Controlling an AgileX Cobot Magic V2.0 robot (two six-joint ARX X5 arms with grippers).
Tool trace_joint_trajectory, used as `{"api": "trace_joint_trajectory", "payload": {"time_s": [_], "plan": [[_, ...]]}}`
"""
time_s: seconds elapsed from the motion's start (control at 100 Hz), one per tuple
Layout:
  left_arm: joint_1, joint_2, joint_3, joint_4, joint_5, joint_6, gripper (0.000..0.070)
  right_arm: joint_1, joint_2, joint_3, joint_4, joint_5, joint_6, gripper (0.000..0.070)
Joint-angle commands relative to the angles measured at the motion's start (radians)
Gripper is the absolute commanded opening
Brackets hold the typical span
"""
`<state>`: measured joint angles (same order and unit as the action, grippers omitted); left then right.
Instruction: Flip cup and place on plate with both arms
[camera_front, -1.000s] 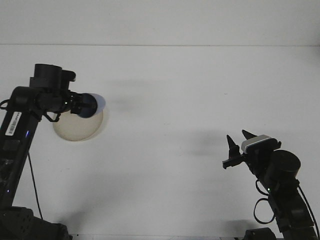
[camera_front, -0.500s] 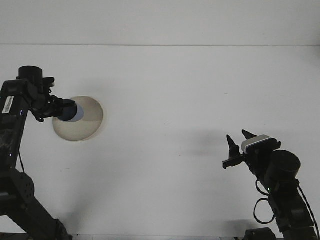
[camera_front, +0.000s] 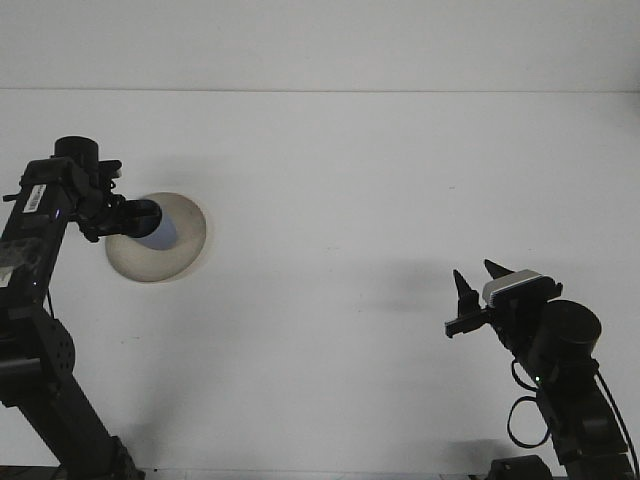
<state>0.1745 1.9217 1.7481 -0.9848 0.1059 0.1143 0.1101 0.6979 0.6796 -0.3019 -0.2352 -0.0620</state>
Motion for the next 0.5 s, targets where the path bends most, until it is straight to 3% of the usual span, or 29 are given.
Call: {"api": "trace_joint_trajectory", "payload": {"time_s": [0.0,0.35,0.49], "plan": [[0.003,0.021,0.048,-0.003,0.000,0.008,0.0451,0.001,0.004,0.006,0.010,-0.003,0.011,0.0358],[0.003,-0.158,0.246,-0.060,0.000,-0.022,0.0459,0.001,0.005,0.006,0.013,0.019,0.010,0.0358],[0.004,-0.294,0.246,-0.075,0.043,-0.038,0.0457,-0.003,0.005,0.006,0.019,0.047,0.013,0.0357]]}}
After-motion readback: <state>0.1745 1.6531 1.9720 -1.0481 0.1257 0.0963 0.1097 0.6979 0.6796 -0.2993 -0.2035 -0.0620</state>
